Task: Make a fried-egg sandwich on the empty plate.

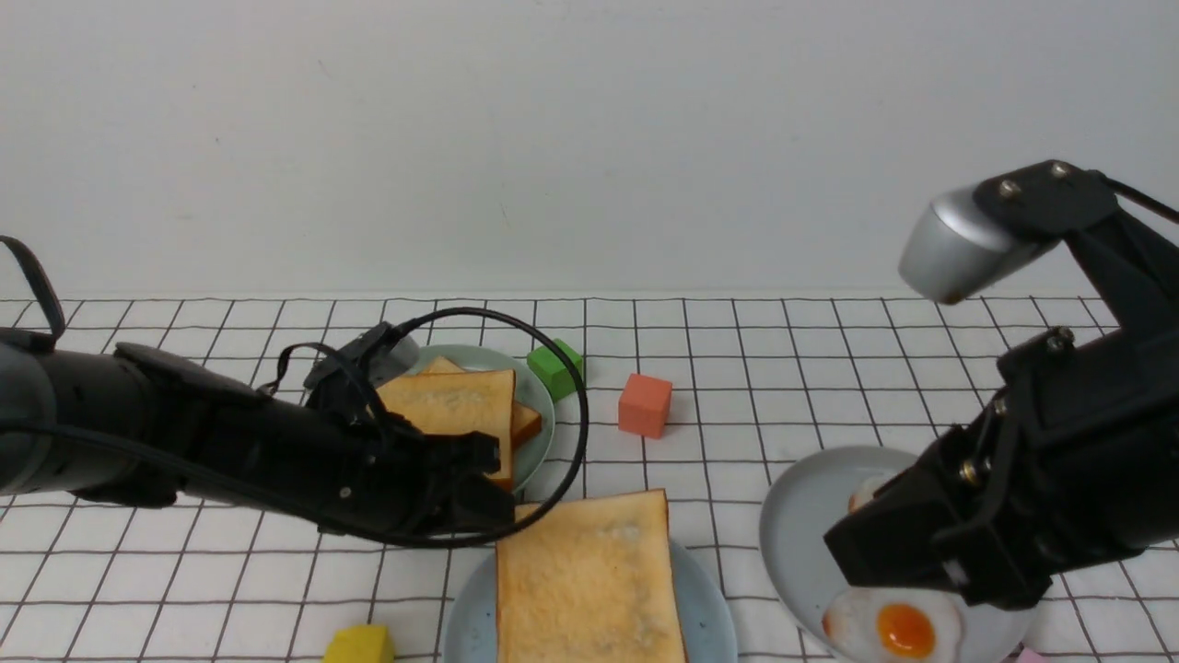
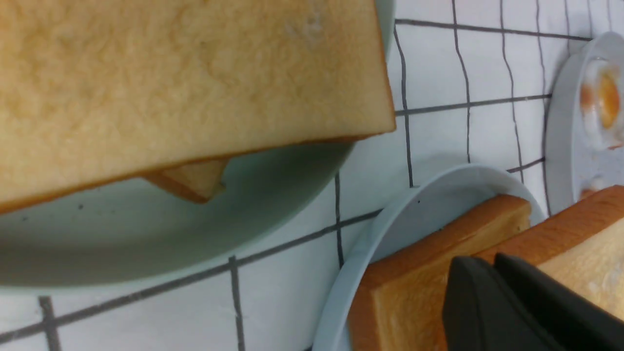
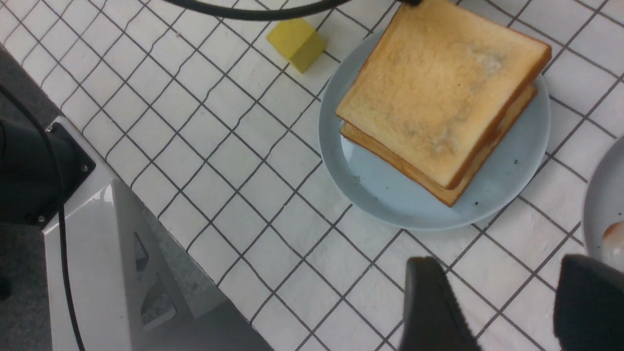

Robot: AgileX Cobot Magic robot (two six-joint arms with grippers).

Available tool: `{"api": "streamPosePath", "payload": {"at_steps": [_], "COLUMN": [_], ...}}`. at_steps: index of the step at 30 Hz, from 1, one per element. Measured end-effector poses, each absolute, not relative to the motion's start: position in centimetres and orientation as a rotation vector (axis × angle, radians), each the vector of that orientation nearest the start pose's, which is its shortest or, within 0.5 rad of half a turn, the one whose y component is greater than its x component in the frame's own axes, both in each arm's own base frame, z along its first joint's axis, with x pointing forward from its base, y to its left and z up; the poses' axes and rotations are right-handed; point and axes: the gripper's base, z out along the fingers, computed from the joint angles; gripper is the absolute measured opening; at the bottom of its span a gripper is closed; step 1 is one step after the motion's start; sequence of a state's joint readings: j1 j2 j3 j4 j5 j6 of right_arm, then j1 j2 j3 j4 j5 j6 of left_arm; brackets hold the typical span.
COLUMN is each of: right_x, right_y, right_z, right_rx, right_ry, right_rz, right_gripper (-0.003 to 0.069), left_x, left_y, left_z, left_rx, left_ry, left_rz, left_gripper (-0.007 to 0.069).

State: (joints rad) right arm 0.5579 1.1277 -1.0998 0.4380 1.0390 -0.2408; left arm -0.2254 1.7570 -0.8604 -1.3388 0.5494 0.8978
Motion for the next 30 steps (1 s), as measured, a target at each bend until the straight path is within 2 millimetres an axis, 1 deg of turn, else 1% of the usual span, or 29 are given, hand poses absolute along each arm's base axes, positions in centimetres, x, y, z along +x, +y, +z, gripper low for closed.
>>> {"api": "streamPosePath", "payload": {"at_steps": [3, 6, 7, 9, 11, 14, 15, 16, 17, 18, 21, 22, 23, 24, 25, 26, 27, 28, 29, 30], "right_x": [16.3, 16.3, 16.3, 16.1, 16.0, 15.4, 15.4, 14.8, 14.7, 14.0, 12.1, 10.9, 10.1, 10.1, 8.6, 8.5, 7.4, 6.7, 5.9, 5.4], "right_y": [14.1, 14.1, 14.0, 13.8, 13.3, 12.3, 12.1, 11.2, 11.1, 10.2, 8.3, 7.3, 6.7, 6.7, 5.6, 5.5, 4.8, 4.3, 3.8, 3.4], "right_z": [36.3, 36.4, 36.4, 36.6, 36.8, 36.8, 36.7, 36.9, 36.9, 37.0, 36.9, 36.5, 36.1, 36.2, 35.4, 35.0, 34.0, 33.2, 32.4, 31.6], "right_rx": [-0.867, -0.864, -0.863, -0.849, -0.829, -0.764, -0.749, -0.676, -0.667, -0.593, -0.442, -0.398, -0.37, -0.365, -0.338, -0.335, -0.321, -0.313, -0.304, -0.298], "right_ry": [2.405, 2.398, 2.396, 2.373, 2.356, 2.346, 2.352, 2.34, 2.34, 2.321, 2.236, 2.18, 2.137, 2.13, 2.044, 2.037, 1.978, 1.932, 1.877, 1.843], "right_rz": [0.69, 0.688, 0.686, 0.667, 0.625, 0.56, 0.551, 0.517, 0.512, 0.49, 0.482, 0.487, 0.501, 0.503, 0.526, 0.527, 0.541, 0.549, 0.559, 0.567], "right_gripper": [0.0362, 0.033, 0.0327, 0.0262, 0.0193, 0.0092, 0.0085, 0.0025, 0.0025, -0.0003, -0.001, -0.001, -0.001, -0.001, -0.001, -0.001, -0.001, -0.001, -0.001, -0.001], "left_x": [30.6, 30.5, 30.5, 30.3, 29.9, 29.1, 29.1, 28.3, 28.2, 27.5, 25.7, 24.8, 24.1, 23.8, 22.3, 22.1, 20.6, 19.4, 17.8, 16.5], "left_y": [-12.0, -11.9, -11.9, -11.8, -11.7, -11.7, -11.7, -11.8, -11.8, -12.0, -12.2, -12.1, -12.1, -12.0, -11.8, -11.7, -11.5, -11.3, -10.9, -10.6], "left_z": [16.3, 16.3, 16.4, 17.0, 18.1, 19.9, 20.1, 21.3, 21.5, 22.7, 25.6, 26.8, 27.6, 28.1, 29.6, 29.8, 31.0, 31.7, 32.5, 32.8], "left_rx": [-0.018, -0.054, -0.051, -0.045, -0.029, -0.023, -0.025, -0.005, 0.001, 0.018, 0.099, 0.148, 0.187, 0.199, 0.271, 0.278, 0.338, 0.38, 0.432, 0.461], "left_ry": [2.576, 2.589, 2.59, 2.59, 2.579, 2.563, 2.561, 2.556, 2.553, 2.538, 2.478, 2.451, 2.433, 2.419, 2.389, 2.381, 2.363, 2.352, 2.337, 2.343], "left_rz": [-0.913, -0.914, -0.912, -0.902, -0.897, -0.922, -0.928, -0.967, -0.97, -1.01, -1.076, -1.092, -1.097, -1.097, -1.102, -1.097, -1.102, -1.1, -1.094, -1.09], "left_gripper": [0.0072, 0.0157, 0.0172, 0.0283, 0.0371, 0.0472, 0.0477, 0.0514, 0.0518, 0.0535, 0.0547, 0.0546, 0.0542, 0.0539, 0.0518, 0.0514, 0.0479, 0.0445, 0.0385, 0.0335]}}
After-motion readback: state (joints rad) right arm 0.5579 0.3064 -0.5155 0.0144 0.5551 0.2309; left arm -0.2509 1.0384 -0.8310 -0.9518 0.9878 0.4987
